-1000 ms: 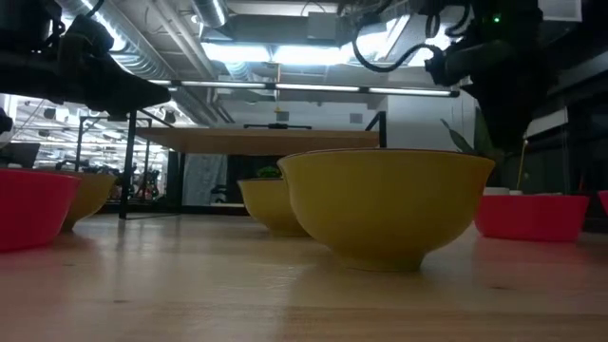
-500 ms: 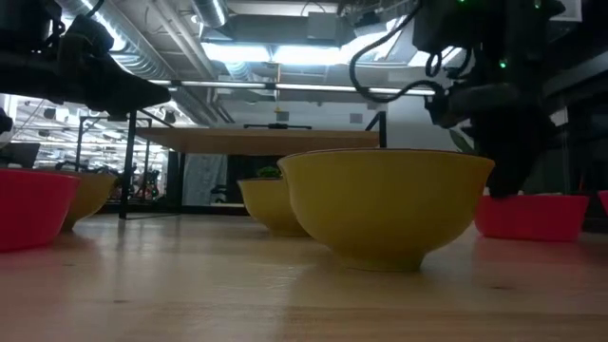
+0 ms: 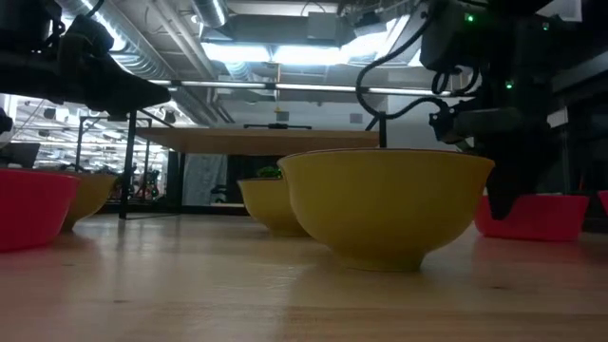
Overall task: Pick & Place Mini bowls
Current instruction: Put the top red bowl on the shelf
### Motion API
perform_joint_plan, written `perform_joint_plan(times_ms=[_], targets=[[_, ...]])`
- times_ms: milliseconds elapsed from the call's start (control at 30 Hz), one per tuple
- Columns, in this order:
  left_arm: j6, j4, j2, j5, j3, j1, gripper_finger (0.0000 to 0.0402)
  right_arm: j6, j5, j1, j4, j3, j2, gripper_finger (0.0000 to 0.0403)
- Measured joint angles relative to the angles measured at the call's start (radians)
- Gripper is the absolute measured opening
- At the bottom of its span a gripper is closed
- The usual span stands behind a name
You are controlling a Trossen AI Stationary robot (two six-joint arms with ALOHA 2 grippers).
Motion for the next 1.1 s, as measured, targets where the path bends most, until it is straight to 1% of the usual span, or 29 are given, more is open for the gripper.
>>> perform_joint_plan(times_ms=[267,367,500,700,767,900,1100], targets=[[0.000,0.000,0.000,0.000,0.000,0.000,0.0098,-0.010,0.003,0.000,0.021,0.000,0.000,0.0199],[0.000,0.000,0.000,0.000,0.000,0.000,0.0098,-0.011,0.029,0.000,0.009,0.000,0.000,0.0182],[0.000,0.000,0.000,0.000,0.000,0.000,0.0098,-0.040,0.029,-0.010,-0.019,0.000,0.000,0.0132],[0.000,0.000,0.000,0.000,0.000,0.000,0.0098,-0.063,0.063,-0.010,-0.022,0.000,0.000,0.0032],[0.000,0.000,0.000,0.000,0.000,0.000,0.0098,-0.077,0.074,-0.010,-0.024,0.002,0.000,0.0012],[0.000,0.000,0.000,0.000,0.000,0.000,0.0098,-0.085,0.061,-0.016,-0.012,0.002,0.000,0.0017],[0.000,0.000,0.000,0.000,0.000,0.000,0.0098,-0.130,0.009,-0.032,0.023,0.002,0.000,0.0007]])
